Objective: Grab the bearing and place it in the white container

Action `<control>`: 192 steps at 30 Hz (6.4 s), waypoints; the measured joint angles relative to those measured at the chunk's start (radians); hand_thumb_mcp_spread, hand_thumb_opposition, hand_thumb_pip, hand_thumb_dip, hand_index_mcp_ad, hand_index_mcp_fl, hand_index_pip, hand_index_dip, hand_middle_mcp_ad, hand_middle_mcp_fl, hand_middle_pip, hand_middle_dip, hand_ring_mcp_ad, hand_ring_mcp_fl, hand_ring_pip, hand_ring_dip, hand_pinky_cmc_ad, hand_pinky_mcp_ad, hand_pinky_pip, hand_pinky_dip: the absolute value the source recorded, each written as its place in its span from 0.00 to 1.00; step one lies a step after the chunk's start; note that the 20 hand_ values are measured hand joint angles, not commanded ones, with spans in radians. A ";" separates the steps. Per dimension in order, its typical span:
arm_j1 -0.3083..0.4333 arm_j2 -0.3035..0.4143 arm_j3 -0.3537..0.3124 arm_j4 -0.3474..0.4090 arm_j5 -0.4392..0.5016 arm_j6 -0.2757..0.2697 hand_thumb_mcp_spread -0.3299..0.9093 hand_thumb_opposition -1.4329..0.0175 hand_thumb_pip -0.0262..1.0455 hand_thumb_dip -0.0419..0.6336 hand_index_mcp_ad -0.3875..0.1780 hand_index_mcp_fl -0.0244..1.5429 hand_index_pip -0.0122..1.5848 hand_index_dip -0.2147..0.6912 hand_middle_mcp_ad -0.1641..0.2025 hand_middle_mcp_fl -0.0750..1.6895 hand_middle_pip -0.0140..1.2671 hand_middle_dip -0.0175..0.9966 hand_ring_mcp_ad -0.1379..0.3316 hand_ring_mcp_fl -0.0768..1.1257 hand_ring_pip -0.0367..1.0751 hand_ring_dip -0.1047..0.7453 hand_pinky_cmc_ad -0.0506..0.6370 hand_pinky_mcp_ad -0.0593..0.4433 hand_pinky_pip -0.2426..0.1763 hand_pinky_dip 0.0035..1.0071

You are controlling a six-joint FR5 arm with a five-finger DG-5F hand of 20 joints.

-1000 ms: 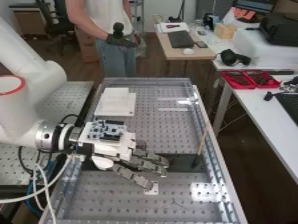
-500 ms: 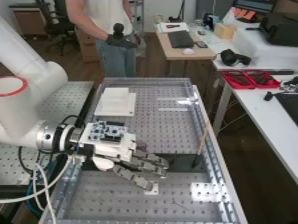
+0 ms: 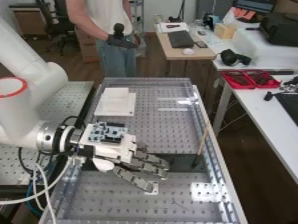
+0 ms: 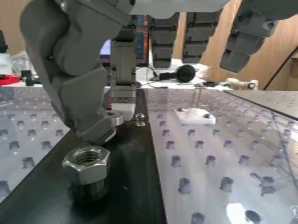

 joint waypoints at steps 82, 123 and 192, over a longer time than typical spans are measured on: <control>0.286 0.309 -0.102 -0.102 0.286 -0.003 0.66 0.34 0.49 0.50 0.48 0.20 0.92 0.39 0.61 0.09 0.13 0.20 0.52 0.08 0.13 0.22 0.59 0.67 0.48 0.18; 0.915 0.444 -0.218 -0.245 0.916 0.179 0.67 0.33 0.49 0.50 0.44 0.20 0.93 0.39 0.60 0.10 0.13 0.20 0.52 0.08 0.13 0.22 0.59 0.67 0.48 0.18; 0.528 0.499 0.148 -0.463 0.536 0.108 0.48 0.47 0.50 0.39 0.40 0.04 0.13 0.39 0.62 0.05 0.12 0.21 0.54 0.07 0.12 0.22 0.61 0.69 0.35 0.31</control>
